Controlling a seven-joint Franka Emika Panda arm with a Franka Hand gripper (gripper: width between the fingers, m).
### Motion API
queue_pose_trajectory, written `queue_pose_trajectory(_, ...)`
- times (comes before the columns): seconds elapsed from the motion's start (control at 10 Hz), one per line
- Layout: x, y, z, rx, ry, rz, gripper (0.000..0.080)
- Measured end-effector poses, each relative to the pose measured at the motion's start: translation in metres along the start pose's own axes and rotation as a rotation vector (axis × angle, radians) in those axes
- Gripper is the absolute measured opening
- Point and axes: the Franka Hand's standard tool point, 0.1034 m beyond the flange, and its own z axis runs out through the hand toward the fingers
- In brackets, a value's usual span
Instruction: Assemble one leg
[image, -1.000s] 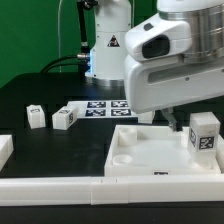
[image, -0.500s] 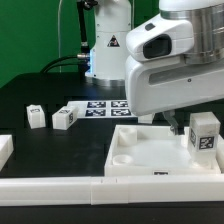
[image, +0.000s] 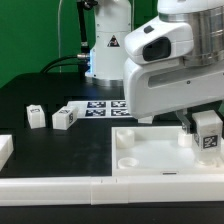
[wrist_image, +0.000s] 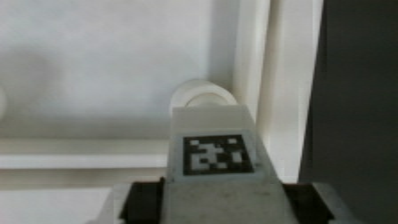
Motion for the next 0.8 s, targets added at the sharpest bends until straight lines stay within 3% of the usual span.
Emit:
queue_pose_trajectory(0.4,0.0,-0.0006,0.0006,0.004,0.003,0.077,0.029)
queue_pose_trajectory(0.8,-0.0039,-0.0051,0.0046,0.023,0.055,0.648,0.0291)
